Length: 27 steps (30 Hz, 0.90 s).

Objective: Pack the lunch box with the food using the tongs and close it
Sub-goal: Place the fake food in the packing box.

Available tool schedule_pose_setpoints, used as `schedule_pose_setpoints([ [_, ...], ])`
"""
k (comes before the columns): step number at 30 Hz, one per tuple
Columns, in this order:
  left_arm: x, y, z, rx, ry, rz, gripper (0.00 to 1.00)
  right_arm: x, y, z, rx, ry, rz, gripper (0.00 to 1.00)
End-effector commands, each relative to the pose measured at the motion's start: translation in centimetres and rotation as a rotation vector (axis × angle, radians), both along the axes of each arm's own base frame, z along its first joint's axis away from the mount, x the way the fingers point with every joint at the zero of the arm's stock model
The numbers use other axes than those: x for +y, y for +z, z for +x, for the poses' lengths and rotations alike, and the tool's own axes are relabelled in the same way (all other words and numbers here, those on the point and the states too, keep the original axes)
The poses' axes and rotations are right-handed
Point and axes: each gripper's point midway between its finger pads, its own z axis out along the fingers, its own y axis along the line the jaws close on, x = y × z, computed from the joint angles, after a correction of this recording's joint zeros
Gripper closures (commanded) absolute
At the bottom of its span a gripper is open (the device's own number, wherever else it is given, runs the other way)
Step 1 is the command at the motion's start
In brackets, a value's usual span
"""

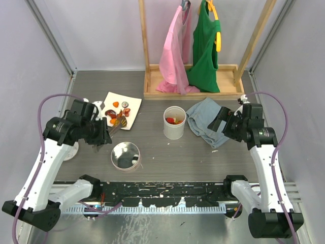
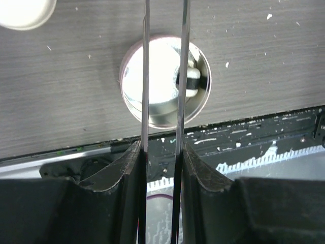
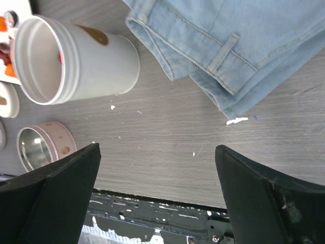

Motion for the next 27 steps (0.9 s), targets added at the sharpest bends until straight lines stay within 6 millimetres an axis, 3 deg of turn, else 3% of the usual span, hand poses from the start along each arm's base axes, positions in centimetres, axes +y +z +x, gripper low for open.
schedule_pose_setpoints([
  [1, -0.6, 0.4, -2.3, 0.018, 0.009, -0.084, 0.74, 0.3, 5.4, 2.3, -0.167, -0.039, 0.041, 0.00],
  [9, -0.6, -0.9, -6.2, 0.090, -0.031, -0.125, 0.74, 0.2, 14.7, 6.0, -0.426, -0.167, 0.167, 0.00],
  [12, -0.4, -2.4, -7.1, 0.125, -0.038, -0.115, 0.75, 0.0, 16.8, 6.2, -0.499, -0.203, 0.205, 0.00],
  [15, 0.1, -3.3, -7.6, 0.145, -0.038, -0.089, 0.76, -0.2, 14.9, 4.9, -0.488, -0.270, 0.264, 0.00],
  [19, 0.5, -3.6, -8.3, 0.144, -0.038, -0.079, 0.76, 1.1, 13.0, 2.6, -0.543, -0.206, 0.328, 0.00],
  [22, 0.4, -3.8, -8.1, 0.119, -0.028, -0.093, 0.76, 0.2, 11.8, 2.2, -0.557, -0.215, 0.249, 0.00],
  [27, 0.0, -4.6, -8.0, 0.139, -0.025, -0.113, 0.76, 0.1, 8.2, 2.1, -0.438, -0.170, 0.164, 0.00],
])
